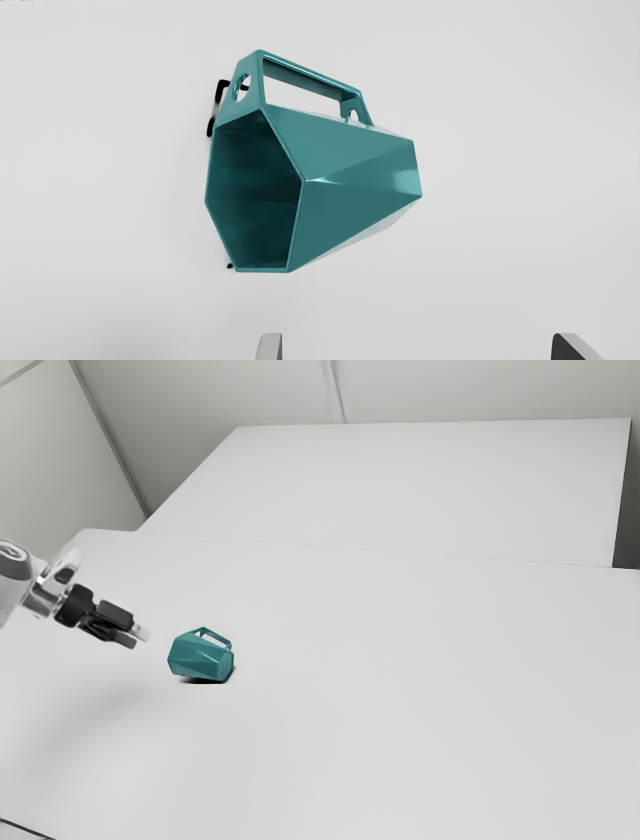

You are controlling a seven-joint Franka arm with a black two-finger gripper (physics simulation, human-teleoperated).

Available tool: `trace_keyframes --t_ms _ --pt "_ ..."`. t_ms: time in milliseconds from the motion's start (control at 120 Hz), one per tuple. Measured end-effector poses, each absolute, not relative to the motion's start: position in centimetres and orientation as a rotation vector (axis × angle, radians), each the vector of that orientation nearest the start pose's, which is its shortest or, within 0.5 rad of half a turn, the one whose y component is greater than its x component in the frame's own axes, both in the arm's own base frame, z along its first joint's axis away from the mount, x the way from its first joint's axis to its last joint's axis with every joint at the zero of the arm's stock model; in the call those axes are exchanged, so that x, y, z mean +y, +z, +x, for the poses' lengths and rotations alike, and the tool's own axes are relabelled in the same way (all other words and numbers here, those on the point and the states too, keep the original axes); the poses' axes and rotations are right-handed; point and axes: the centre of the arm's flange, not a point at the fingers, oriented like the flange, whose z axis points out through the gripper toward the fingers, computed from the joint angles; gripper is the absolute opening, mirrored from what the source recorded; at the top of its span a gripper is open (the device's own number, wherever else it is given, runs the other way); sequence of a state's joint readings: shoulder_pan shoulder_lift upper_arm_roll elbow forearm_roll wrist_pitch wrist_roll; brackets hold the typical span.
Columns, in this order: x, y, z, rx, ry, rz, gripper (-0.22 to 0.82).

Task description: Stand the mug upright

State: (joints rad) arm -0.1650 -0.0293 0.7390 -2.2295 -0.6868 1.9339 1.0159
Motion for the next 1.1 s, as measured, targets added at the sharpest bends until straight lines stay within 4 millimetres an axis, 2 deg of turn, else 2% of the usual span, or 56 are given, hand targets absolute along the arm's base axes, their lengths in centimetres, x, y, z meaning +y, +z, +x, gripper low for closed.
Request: trace_keyframes --t_ms 192,425,742,1100 --pt "24.0 35.1 44.2 -0.197 0.395 2.415 0.59" --pt "25.3 33.8 44.2 -0.259 0.505 2.334 0.59" --pt "25.3 32.1 45.8 -0.395 0.567 2.286 0.59" --pt "25.1 30.1 46.5 -0.473 0.619 2.229 0.59"
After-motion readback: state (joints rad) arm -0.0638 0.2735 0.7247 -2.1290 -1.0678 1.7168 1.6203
